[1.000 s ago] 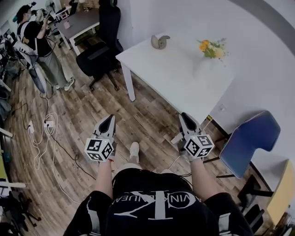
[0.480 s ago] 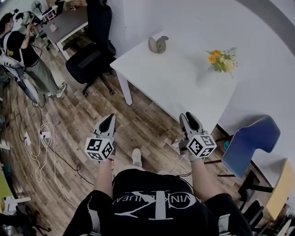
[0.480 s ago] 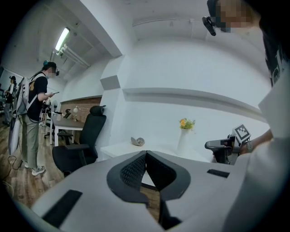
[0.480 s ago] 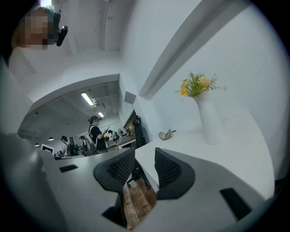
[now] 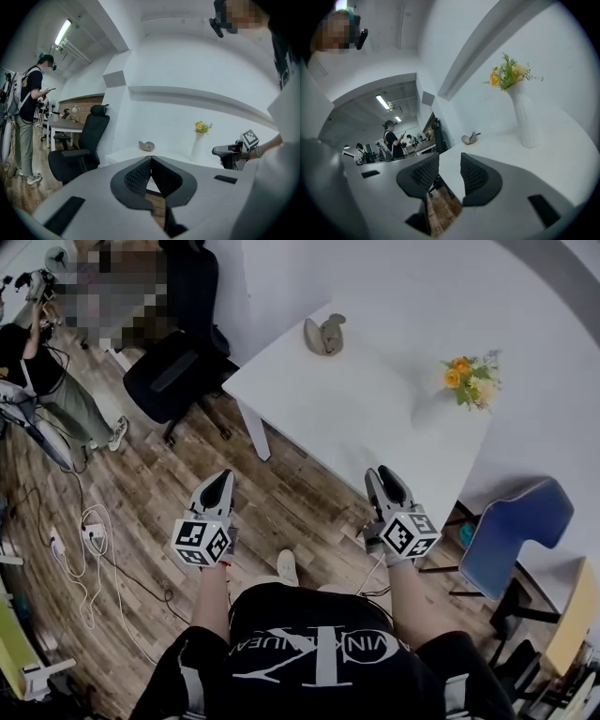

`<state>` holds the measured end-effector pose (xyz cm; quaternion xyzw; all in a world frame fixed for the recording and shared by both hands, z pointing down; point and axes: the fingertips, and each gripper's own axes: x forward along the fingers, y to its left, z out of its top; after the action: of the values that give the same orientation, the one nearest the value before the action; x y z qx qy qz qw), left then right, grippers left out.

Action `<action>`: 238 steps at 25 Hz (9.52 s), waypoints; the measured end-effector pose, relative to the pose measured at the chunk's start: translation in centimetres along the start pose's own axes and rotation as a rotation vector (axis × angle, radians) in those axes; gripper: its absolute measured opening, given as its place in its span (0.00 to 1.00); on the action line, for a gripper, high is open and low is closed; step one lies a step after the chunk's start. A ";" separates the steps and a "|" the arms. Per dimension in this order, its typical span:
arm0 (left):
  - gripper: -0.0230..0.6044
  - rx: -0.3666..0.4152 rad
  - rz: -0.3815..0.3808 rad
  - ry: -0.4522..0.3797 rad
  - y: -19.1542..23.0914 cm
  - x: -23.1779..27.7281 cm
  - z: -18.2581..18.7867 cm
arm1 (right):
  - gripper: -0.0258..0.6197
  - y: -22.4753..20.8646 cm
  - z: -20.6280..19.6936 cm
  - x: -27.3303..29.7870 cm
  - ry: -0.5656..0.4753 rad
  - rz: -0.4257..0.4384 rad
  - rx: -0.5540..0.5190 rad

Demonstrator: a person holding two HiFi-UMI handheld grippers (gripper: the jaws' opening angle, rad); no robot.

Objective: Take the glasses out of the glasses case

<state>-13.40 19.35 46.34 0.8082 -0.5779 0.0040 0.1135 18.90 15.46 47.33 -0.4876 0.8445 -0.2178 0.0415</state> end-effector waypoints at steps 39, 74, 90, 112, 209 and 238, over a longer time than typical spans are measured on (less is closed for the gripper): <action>0.06 0.003 0.007 -0.011 12.0 8.1 1.9 | 0.24 0.1 1.9 16.4 -0.017 0.011 -0.005; 0.06 0.003 -0.063 0.085 14.4 24.9 3.8 | 0.23 -7.0 5.4 29.0 0.031 0.001 0.006; 0.06 0.009 -0.104 0.128 14.9 30.8 3.2 | 0.23 -8.6 5.3 33.6 0.053 0.020 -0.006; 0.06 0.020 -0.247 0.158 12.9 36.8 2.5 | 0.23 -9.7 5.8 36.4 0.071 -0.025 -0.049; 0.06 -0.006 -0.393 0.154 15.2 43.8 3.6 | 0.11 -10.2 7.7 47.2 0.373 -0.199 -0.271; 0.06 0.064 -0.407 0.069 10.8 41.6 7.6 | 0.11 -7.9 11.8 37.5 0.162 -0.155 -0.284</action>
<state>-10.65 -24.23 46.60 0.9109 -0.3978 0.0271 0.1061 9.08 -23.34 45.30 -0.5330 0.8272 -0.1374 -0.1127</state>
